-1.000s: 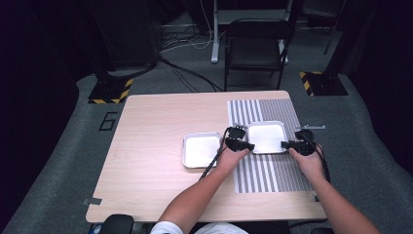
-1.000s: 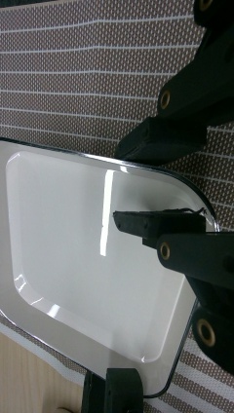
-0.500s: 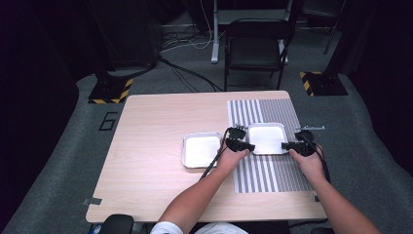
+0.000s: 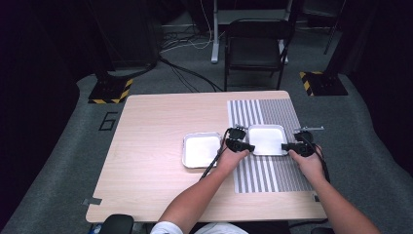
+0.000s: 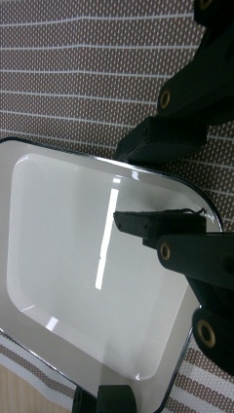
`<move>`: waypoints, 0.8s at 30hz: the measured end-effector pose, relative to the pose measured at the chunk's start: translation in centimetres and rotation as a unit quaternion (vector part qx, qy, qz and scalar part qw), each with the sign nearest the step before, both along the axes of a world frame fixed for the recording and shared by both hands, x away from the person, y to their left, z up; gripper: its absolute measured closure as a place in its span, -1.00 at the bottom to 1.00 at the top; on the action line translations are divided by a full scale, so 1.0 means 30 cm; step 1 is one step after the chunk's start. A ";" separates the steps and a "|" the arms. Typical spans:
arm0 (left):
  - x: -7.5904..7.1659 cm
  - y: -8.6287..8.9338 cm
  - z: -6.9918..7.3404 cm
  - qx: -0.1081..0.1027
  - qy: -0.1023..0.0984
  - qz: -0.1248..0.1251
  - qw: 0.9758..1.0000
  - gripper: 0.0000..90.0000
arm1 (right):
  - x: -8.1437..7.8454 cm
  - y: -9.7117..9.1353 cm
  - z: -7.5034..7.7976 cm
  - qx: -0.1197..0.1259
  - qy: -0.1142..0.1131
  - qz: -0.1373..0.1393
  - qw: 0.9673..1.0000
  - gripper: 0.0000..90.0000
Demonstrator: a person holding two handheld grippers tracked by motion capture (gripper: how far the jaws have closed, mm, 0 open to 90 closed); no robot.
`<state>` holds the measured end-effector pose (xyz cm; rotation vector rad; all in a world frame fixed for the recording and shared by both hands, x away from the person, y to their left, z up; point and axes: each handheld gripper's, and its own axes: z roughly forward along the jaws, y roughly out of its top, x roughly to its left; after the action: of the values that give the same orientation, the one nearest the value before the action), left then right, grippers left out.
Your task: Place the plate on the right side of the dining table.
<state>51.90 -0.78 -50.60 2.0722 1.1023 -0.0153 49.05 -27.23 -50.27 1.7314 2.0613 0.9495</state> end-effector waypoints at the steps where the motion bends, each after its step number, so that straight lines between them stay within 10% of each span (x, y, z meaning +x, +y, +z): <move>1: 0.001 0.001 -0.001 0.001 0.000 -0.002 1.000 0.45 | 0.000 0.000 -0.001 0.000 0.000 0.001 1.000 0.48; 24: 0.002 0.008 0.004 -0.005 -0.007 0.006 1.000 0.40 | -0.005 -0.003 0.008 -0.001 -0.009 0.002 1.000 0.42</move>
<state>51.96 -0.55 -50.47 2.0543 1.1037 -0.0016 48.90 -27.33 -50.02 1.7110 2.0550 0.9600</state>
